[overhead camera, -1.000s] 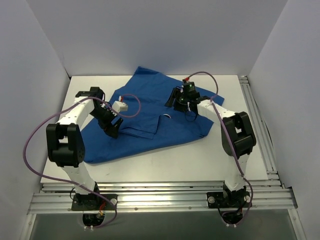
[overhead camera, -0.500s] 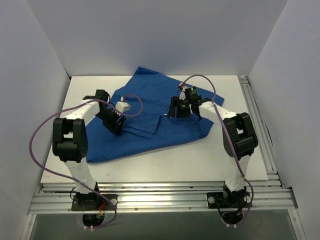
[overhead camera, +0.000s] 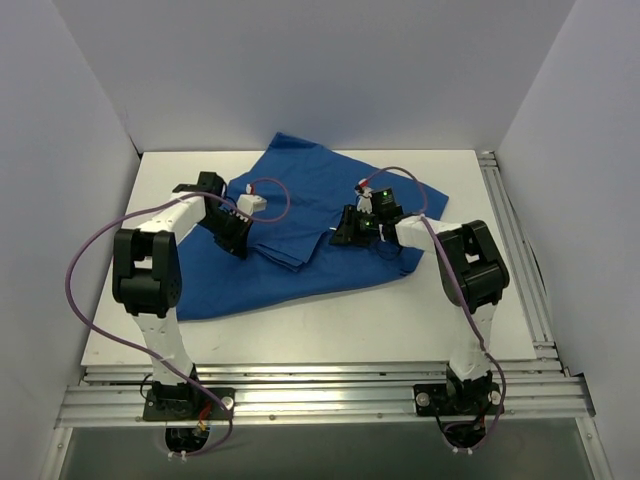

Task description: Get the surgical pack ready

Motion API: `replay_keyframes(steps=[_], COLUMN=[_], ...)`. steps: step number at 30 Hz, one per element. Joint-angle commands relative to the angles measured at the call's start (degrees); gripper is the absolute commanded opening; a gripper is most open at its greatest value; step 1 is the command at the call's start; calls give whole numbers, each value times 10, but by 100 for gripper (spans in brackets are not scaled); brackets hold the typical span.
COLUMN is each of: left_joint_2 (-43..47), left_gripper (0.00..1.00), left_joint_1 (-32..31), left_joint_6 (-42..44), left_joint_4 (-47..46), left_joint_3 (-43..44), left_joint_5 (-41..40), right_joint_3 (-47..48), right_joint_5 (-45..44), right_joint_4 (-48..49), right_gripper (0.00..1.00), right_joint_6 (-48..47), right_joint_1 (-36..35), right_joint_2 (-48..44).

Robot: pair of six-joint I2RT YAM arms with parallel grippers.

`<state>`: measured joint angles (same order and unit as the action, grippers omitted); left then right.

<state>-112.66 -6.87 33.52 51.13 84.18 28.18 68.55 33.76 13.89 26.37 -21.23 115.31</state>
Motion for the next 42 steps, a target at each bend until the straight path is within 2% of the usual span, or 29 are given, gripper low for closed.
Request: replay_keyframes(steps=[1, 7, 12, 18, 26, 30, 34, 37, 38, 42], left_joint_2=[18, 35, 31, 11, -4, -9, -13, -16, -17, -19], left_gripper=[2, 2, 2, 2, 2, 2, 2, 2, 2, 2], left_joint_1=[-5, -3, -2, -4, -4, -3, -2, -2, -2, -2], left_joint_6=[-18, -33, -43, -71, -61, -63, -70, -74, -75, -77], left_joint_4=[-14, -34, -39, -53, -51, -51, -55, -56, -56, -52], left_joint_3=[48, 49, 63, 92, 101, 102, 107, 110, 111, 114], left_joint_5=[32, 19, 18, 12, -9, -19, -26, -28, -30, -26], right_joint_3=[-11, -10, -6, 21, 11, 25, 31, 28, 31, 49], right_joint_5=[61, 74, 97, 105, 61, 27, 13, -6, -11, -3], right_joint_4=[77, 84, 89, 42, -20, -75, -79, -68, -66, -57], right_gripper=[38, 39, 47, 53, 53, 52, 42, 25, 16, 1], right_joint_6=[39, 44, 45, 19, 4, -24, -25, -10, -9, -6], right_joint_1=[-12, -25, -27, -24, 49, 60, 61, 61, 61, 57], right_joint_2=[-10, -3, -8, -27, -75, -87, -80, -63, -57, -12])
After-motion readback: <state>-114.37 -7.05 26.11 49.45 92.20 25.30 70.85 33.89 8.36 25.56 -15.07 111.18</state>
